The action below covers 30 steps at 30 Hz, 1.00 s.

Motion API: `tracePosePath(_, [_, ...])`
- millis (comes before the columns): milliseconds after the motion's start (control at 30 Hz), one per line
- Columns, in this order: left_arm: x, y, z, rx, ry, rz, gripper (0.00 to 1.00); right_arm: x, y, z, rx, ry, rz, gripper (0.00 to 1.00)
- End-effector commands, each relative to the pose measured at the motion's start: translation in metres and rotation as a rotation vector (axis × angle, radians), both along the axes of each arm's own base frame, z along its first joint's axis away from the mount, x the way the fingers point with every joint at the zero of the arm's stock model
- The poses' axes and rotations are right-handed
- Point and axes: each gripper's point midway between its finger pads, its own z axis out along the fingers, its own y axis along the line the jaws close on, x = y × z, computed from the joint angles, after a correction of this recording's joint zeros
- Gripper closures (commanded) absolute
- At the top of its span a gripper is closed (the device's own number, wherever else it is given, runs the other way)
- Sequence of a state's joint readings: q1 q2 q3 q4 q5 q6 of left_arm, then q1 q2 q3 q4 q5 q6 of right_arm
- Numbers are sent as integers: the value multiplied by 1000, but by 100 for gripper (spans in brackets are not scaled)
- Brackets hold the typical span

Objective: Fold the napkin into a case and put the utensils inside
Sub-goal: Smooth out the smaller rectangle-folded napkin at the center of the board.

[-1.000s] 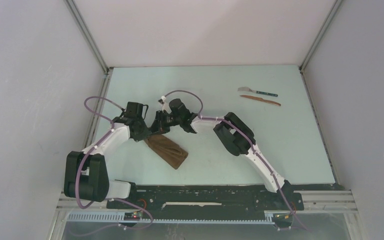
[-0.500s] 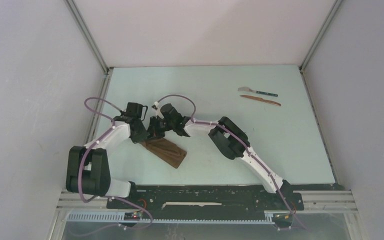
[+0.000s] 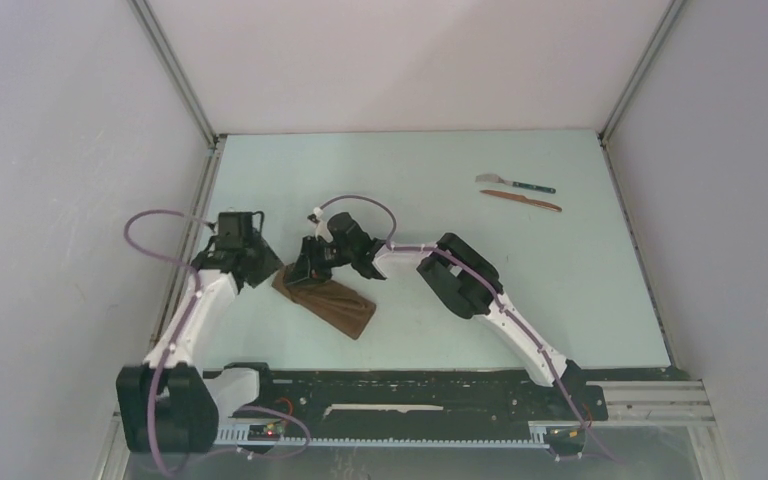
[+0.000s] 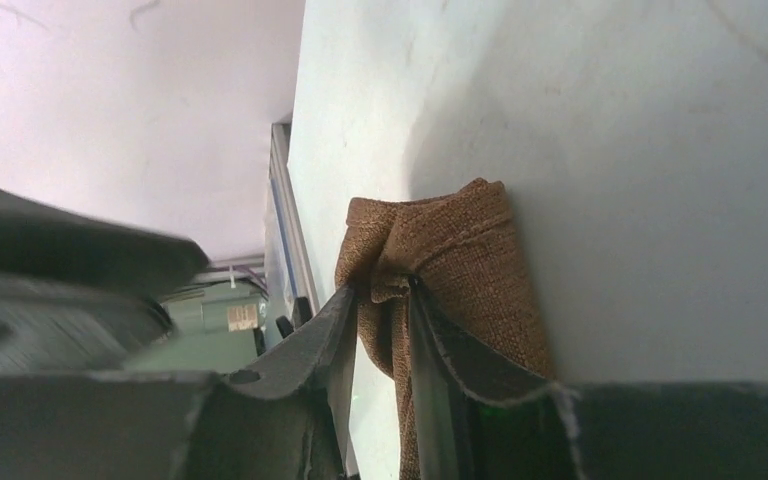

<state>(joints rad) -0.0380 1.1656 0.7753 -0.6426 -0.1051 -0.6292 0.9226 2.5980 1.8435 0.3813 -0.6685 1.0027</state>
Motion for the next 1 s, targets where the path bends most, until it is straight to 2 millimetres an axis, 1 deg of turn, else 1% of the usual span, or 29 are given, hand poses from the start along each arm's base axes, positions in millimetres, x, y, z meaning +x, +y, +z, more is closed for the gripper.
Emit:
tracePosePath(0, [-6, 17, 9, -83, -103, 104, 57, -17, -11, 15, 2, 36, 53, 68])
tracePosePath(33, [-10, 21, 2, -101, -102, 138, 61, -14, -12, 18, 6, 34, 50, 70])
tracePosePath(100, [-17, 25, -16, -180, -79, 202, 63, -9, -14, 19, 16, 37, 46, 73])
tracePosePath(167, [-20, 29, -34, -251, -61, 264, 63, -7, -15, 19, 24, 38, 47, 71])
tracePosePath(200, [-19, 29, -40, -280, -59, 276, 64, -6, -16, 20, 27, 39, 47, 70])
tracePosePath(233, [-19, 26, -47, -307, -43, 274, 68, -5, -17, 20, 26, 40, 42, 69])
tracePosePath(333, [-17, 21, -59, -344, -11, 264, 72, -1, -20, 21, 21, 39, 26, 70])
tracePosePath(400, [-17, 20, -66, -348, 3, 261, 73, 3, -22, 21, 8, 33, 13, 73])
tracePosePath(433, [-18, 19, -68, -355, 6, 259, 72, 5, -25, 19, 0, 38, 6, 73])
tracePosePath(467, [-18, 18, -69, -358, 5, 255, 72, 7, -27, 20, 6, 46, 4, 70])
tracePosePath(533, [-20, 18, -70, -350, -2, 256, 71, 7, -28, 27, 41, 51, 8, 60])
tracePosePath(600, [-21, 21, -71, -332, -6, 253, 70, 6, -27, 31, 49, 41, 12, 58])
tracePosePath(633, [-20, 20, -70, -331, -12, 242, 68, 5, -26, 32, 51, 39, 15, 57])
tracePosePath(667, [-17, 18, -69, -344, -14, 224, 68, 5, -25, 33, 55, 44, 14, 56])
tracePosePath(733, [-19, 15, -69, -353, 5, 204, 75, 6, -25, 34, 65, 52, 8, 58])
tracePosePath(767, [-20, 16, -68, -333, 3, 201, 76, 7, -26, 33, 63, 48, -1, 59])
tracePosePath(800, [-22, 19, -63, -293, -14, 200, 72, 9, -27, 32, 54, 44, -7, 59])
tracePosePath(833, [-24, 24, -57, -241, -37, 201, 67, 10, -28, 30, 44, 42, -10, 60])
tracePosePath(867, [-22, 28, -44, -186, -87, 190, 61, 11, -29, 29, 42, 44, -12, 62])
tracePosePath(900, [-22, 29, -35, -141, -110, 178, 58, 14, -30, 27, 39, 49, -19, 68])
tracePosePath(933, [-22, 28, -27, -96, -121, 163, 57, 14, -31, 24, 34, 60, -24, 74])
tracePosePath(967, [-23, 27, -20, -57, -122, 155, 56, 16, -31, 22, 33, 72, -29, 77])
